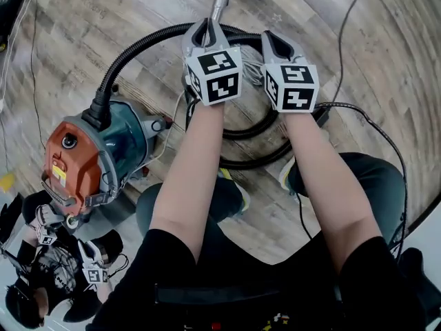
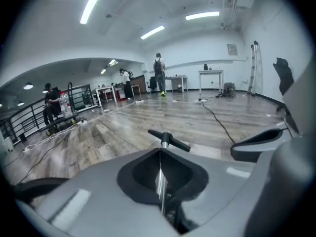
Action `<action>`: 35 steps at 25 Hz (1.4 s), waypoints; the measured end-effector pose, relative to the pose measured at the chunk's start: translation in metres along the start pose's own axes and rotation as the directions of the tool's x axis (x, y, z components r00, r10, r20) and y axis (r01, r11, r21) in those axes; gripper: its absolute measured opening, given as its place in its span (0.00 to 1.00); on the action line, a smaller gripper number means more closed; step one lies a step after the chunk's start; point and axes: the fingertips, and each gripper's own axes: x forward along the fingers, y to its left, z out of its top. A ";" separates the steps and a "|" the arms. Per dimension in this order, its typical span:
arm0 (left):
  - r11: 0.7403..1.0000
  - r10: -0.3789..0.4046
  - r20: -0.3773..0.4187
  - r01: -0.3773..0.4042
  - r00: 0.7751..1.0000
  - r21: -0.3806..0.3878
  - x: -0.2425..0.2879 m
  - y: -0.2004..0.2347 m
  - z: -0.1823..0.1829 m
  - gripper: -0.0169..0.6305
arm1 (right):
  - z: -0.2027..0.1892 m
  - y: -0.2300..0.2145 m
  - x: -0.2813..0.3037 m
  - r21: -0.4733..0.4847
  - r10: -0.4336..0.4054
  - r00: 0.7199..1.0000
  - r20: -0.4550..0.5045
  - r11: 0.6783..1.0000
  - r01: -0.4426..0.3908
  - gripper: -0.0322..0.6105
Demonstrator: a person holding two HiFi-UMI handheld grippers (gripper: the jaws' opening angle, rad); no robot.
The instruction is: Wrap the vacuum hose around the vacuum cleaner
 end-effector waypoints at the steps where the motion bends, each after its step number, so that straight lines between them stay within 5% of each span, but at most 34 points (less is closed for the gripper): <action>1: 1.000 0.008 0.028 -0.008 1.000 -0.010 -0.020 0.004 0.024 0.04 | 0.016 0.003 -0.019 -0.009 0.001 1.000 0.000 1.000 -0.001 0.09; 6: 0.999 0.007 0.127 -0.002 0.992 -0.035 -0.135 0.009 0.151 0.04 | 0.127 0.038 -0.130 -0.033 0.030 0.999 0.037 0.999 -0.028 0.09; 12: 1.000 -0.015 0.251 0.018 0.968 -0.008 -0.294 0.008 0.342 0.04 | 0.311 0.082 -0.289 -0.023 0.079 0.984 0.158 0.997 -0.076 0.09; 19: 0.999 -0.022 0.397 0.030 0.918 -0.014 -0.460 0.003 0.565 0.04 | 0.544 0.119 -0.461 -0.104 0.176 0.912 0.370 0.984 -0.147 0.09; 21: 0.998 -0.030 0.420 0.047 0.907 -0.030 -0.512 -0.002 0.596 0.04 | 0.584 0.135 -0.511 -0.107 0.204 0.884 0.421 0.979 -0.175 0.09; 25: 0.999 -0.014 0.532 0.032 0.847 -0.025 -0.583 0.002 0.644 0.04 | 0.643 0.169 -0.575 -0.184 0.260 0.809 0.528 0.964 -0.189 0.09; 30: 0.999 0.022 0.578 0.000 0.815 -0.038 -0.607 0.012 0.658 0.04 | 0.654 0.184 -0.593 -0.229 0.270 0.786 0.556 0.959 -0.167 0.09; 35: 0.999 0.036 0.581 -0.017 0.813 -0.038 -0.607 0.019 0.660 0.04 | 0.654 0.181 -0.592 -0.226 0.243 0.789 0.564 0.965 -0.135 0.08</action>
